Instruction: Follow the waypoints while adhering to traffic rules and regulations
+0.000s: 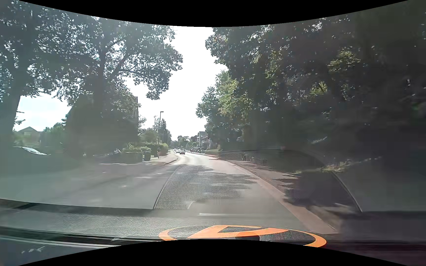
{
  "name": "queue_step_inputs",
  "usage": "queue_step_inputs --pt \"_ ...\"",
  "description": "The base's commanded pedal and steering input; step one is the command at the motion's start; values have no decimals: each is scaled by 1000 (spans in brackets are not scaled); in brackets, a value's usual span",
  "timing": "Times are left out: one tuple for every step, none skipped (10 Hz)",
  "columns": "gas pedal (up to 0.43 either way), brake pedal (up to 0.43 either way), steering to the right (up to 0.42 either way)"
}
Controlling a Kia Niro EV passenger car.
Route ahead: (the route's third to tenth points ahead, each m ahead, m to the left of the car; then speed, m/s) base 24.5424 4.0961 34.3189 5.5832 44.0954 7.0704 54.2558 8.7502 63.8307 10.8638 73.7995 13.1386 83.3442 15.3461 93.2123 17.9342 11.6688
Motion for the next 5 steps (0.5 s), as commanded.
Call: queue_step_inputs --pt "130 0 -23" --pt "130 0 -22" --pt "130 0 -21" --pt "130 0 -20" --pt "130 0 -18"
